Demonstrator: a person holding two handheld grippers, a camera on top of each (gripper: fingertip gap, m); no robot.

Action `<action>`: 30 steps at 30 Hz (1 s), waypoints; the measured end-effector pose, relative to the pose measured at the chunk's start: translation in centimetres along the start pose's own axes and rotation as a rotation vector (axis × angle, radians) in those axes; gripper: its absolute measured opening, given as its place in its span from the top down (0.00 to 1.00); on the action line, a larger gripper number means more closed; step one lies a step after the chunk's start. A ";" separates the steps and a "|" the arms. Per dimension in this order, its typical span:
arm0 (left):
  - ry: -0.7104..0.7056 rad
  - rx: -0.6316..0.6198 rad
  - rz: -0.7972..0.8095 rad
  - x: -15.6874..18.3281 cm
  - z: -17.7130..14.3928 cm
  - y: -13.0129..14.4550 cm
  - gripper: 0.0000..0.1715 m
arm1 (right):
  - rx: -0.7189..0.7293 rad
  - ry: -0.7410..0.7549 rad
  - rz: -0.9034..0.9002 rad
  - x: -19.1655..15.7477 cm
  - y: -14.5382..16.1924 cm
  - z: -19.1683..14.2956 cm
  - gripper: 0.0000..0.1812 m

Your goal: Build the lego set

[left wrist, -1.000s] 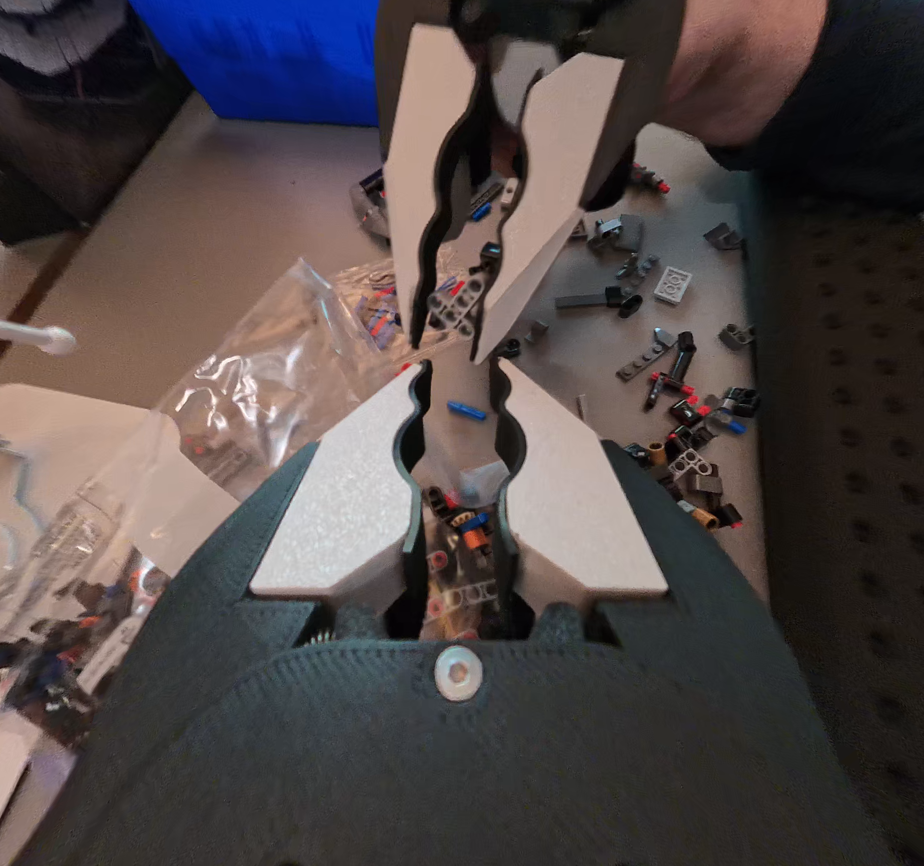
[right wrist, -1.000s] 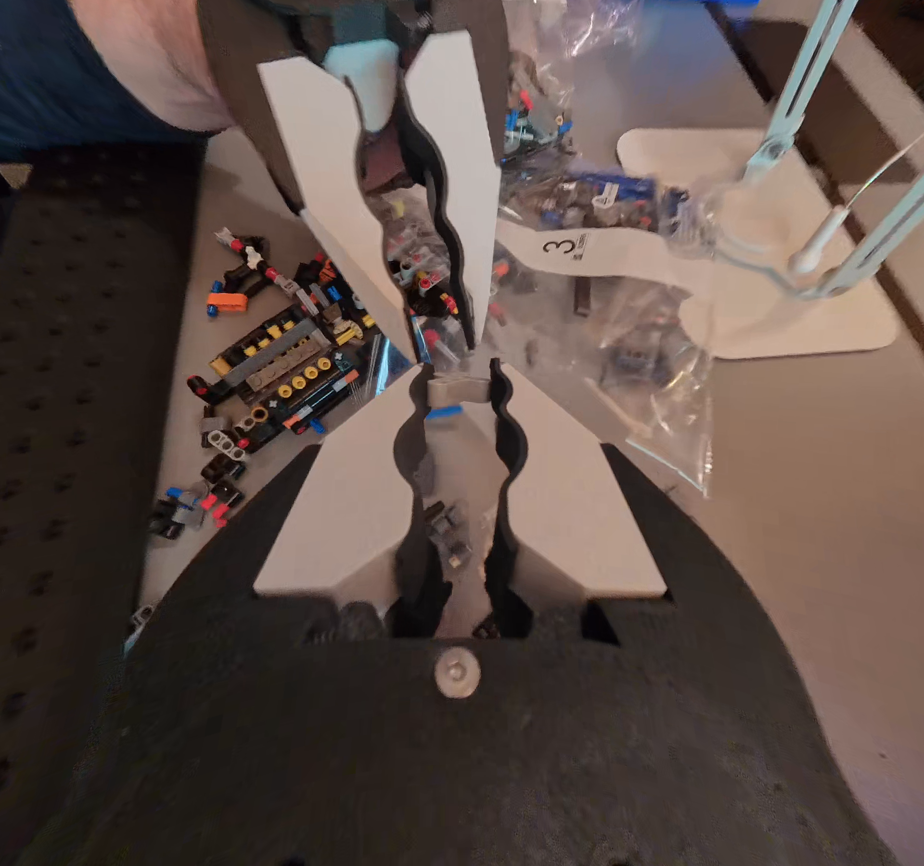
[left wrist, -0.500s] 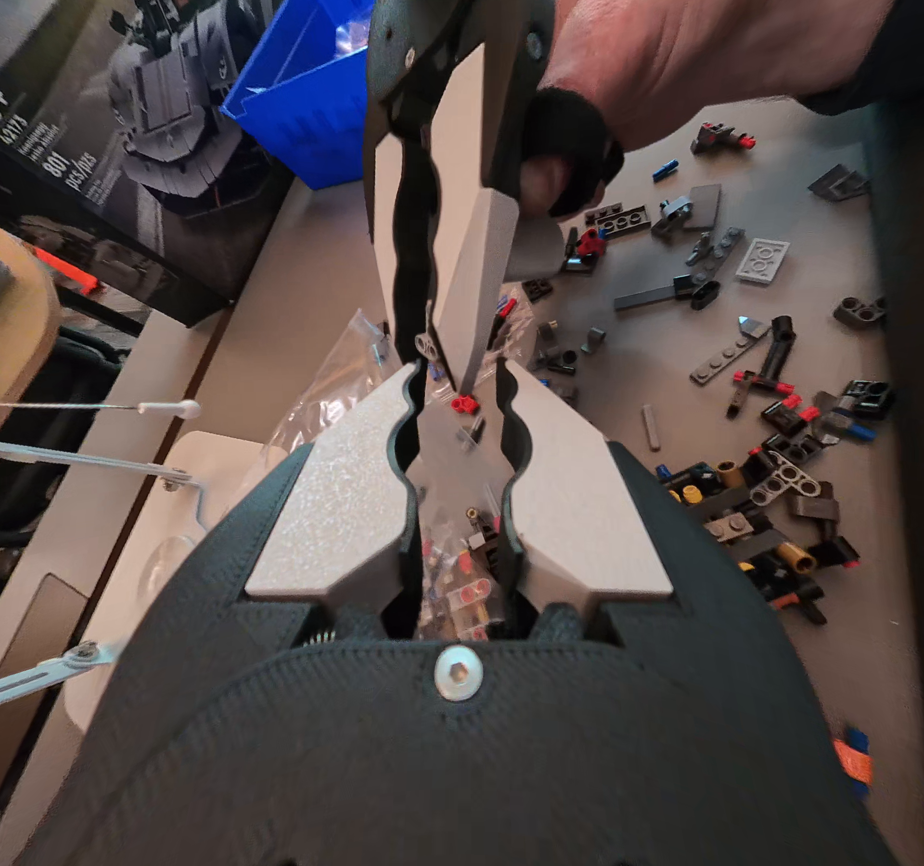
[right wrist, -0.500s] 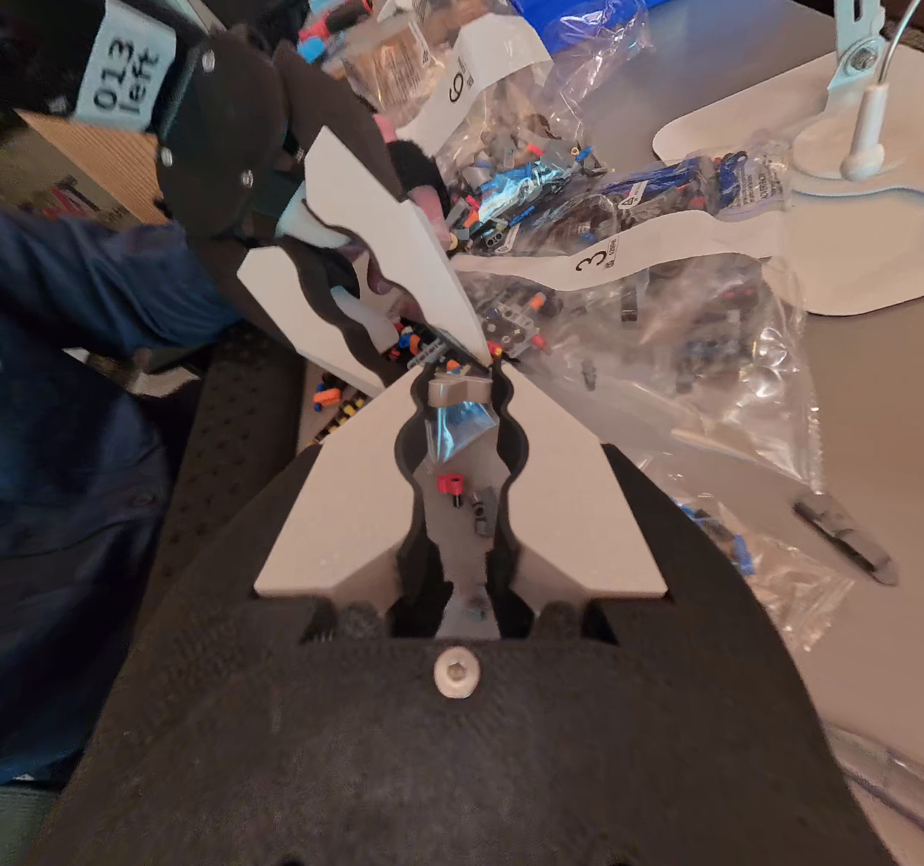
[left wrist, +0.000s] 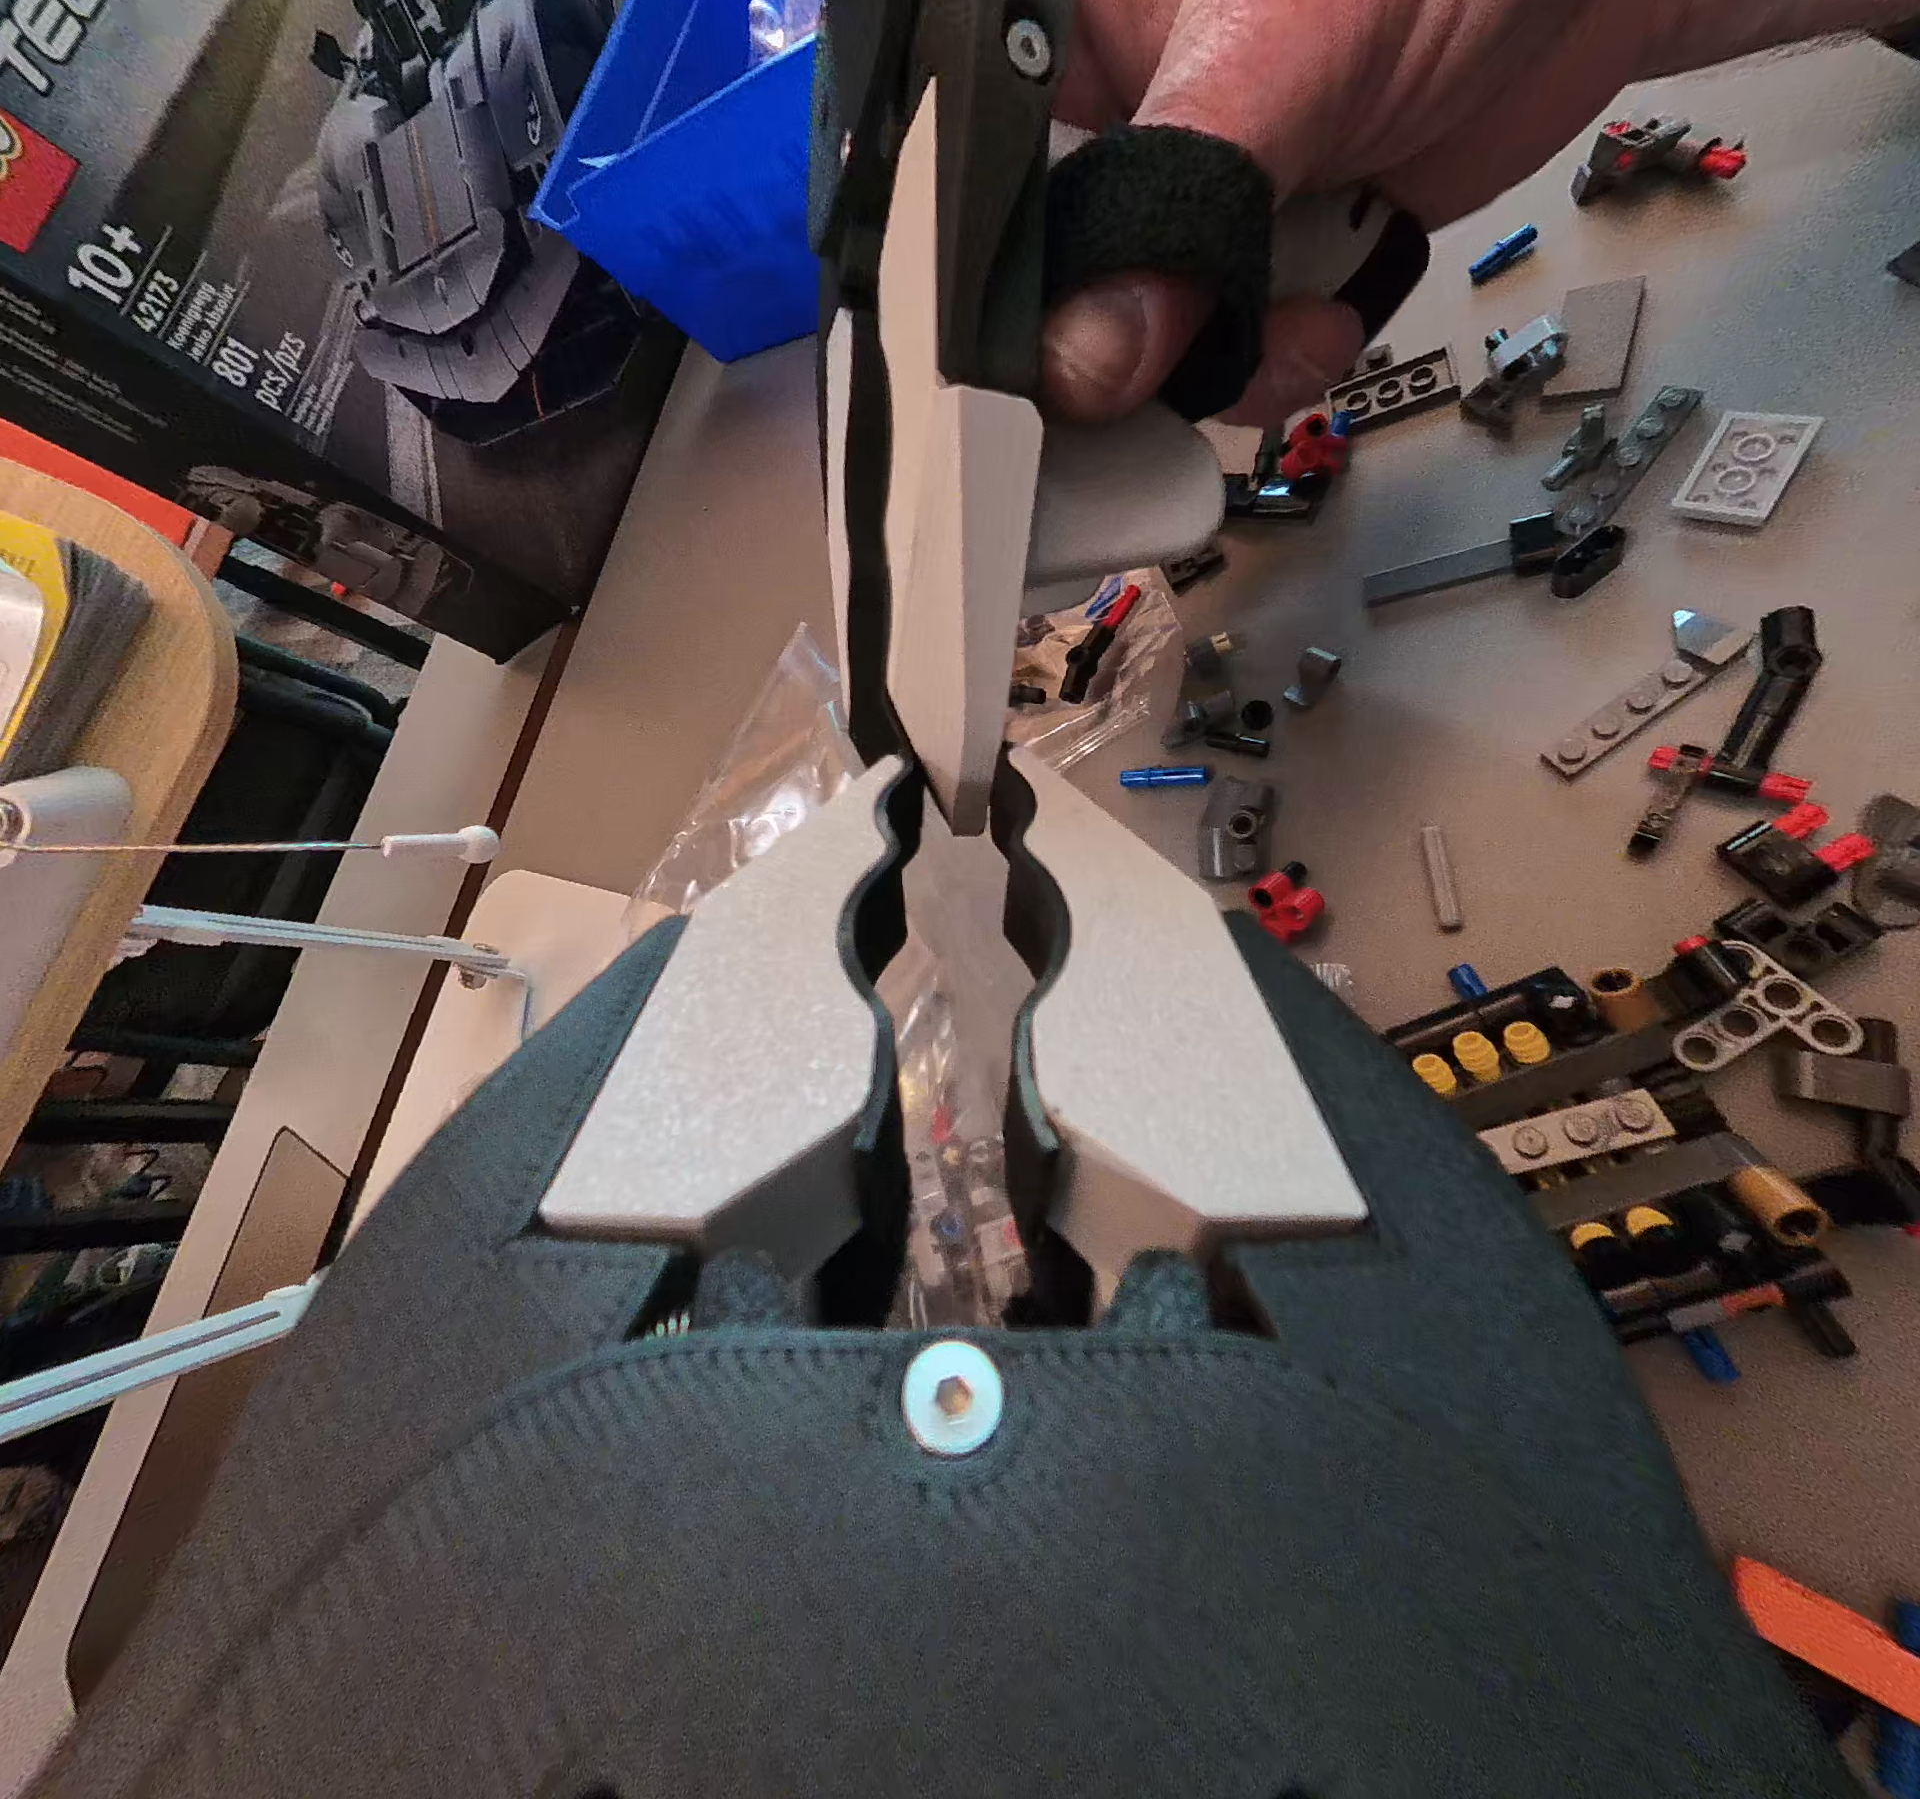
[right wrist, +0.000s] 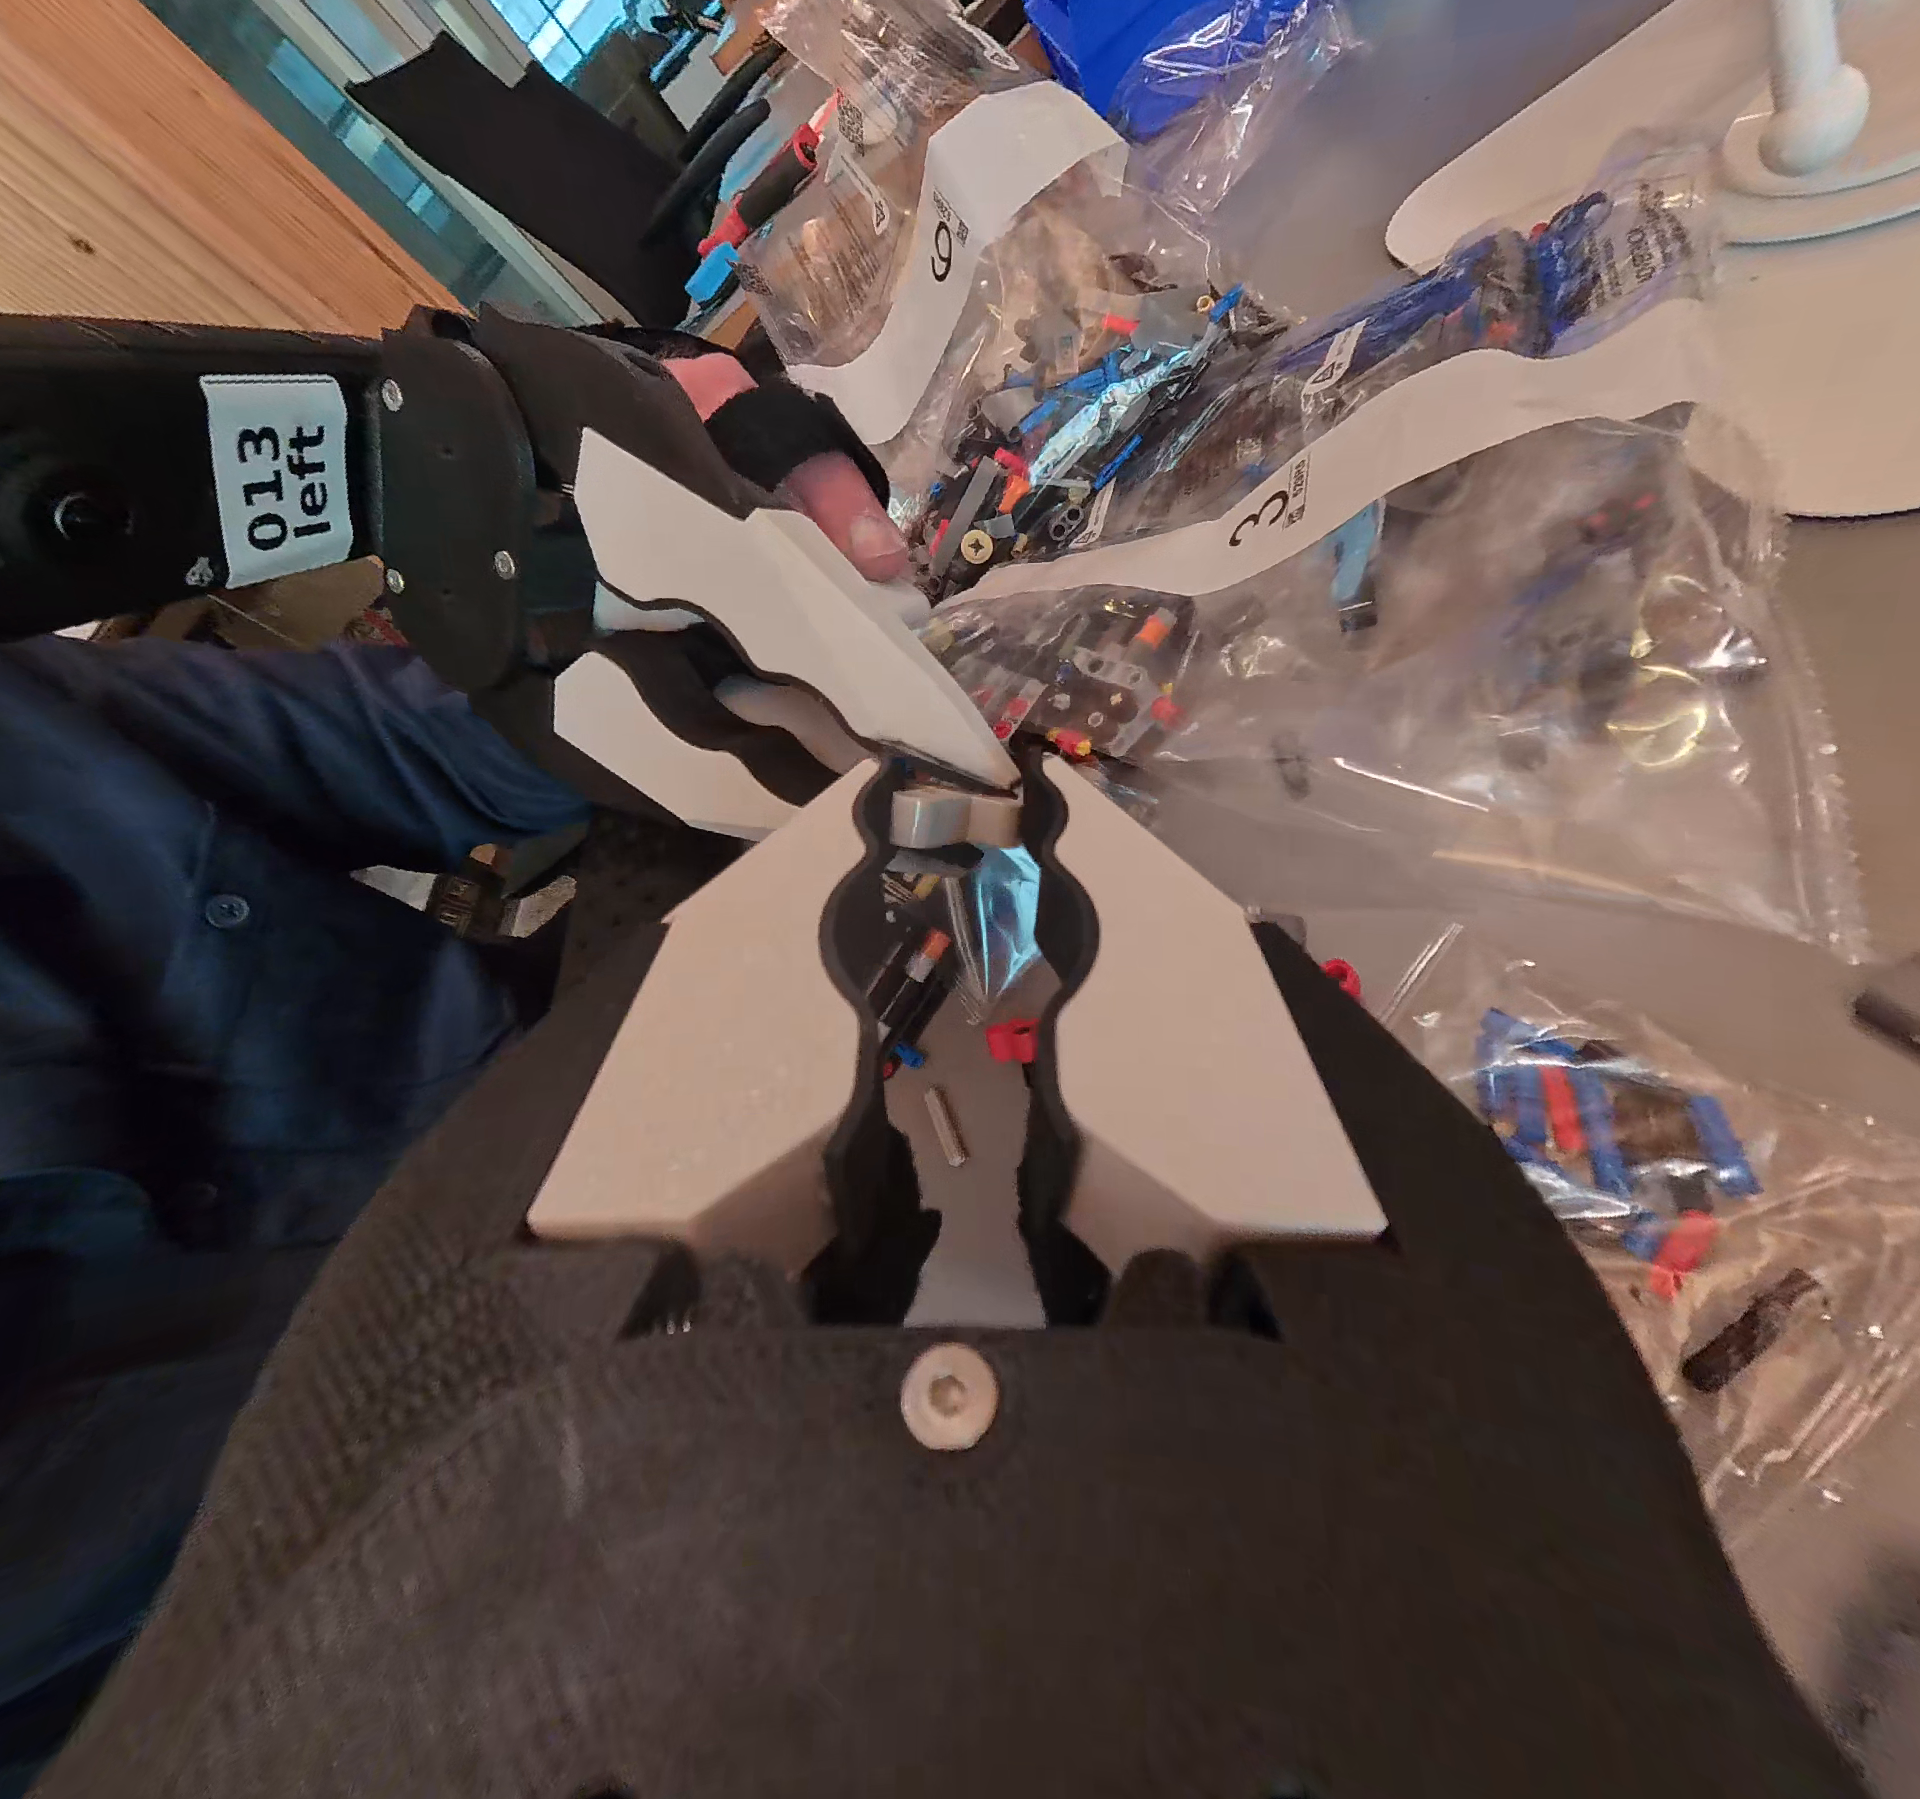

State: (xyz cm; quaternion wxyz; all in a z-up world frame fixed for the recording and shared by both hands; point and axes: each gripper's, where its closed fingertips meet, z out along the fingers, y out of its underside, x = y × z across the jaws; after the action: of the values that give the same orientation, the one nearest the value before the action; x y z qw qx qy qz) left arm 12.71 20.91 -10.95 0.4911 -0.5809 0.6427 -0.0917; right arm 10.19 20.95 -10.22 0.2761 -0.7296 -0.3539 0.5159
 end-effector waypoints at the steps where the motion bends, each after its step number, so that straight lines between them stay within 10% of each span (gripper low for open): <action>1: 0.009 0.004 -0.001 0.1 0.0 0.0 0.94 | -0.010 0.012 -0.007 0.1 0.1 0.0 0.88; 19: 0.133 -0.042 -0.092 1.2 0.8 1.5 0.95 | -0.123 0.219 -0.030 3.3 1.5 -2.5 0.79; 30: 0.154 -0.076 -0.108 1.5 1.2 2.3 0.94 | -0.553 0.409 -0.220 5.5 7.9 -5.1 0.89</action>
State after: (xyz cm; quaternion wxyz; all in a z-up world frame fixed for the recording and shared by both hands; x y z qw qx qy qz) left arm 12.35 20.92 -13.90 0.4121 -0.6244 0.6491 -0.1379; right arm 18.09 20.40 -17.73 0.1873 -0.8223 -0.4941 0.2113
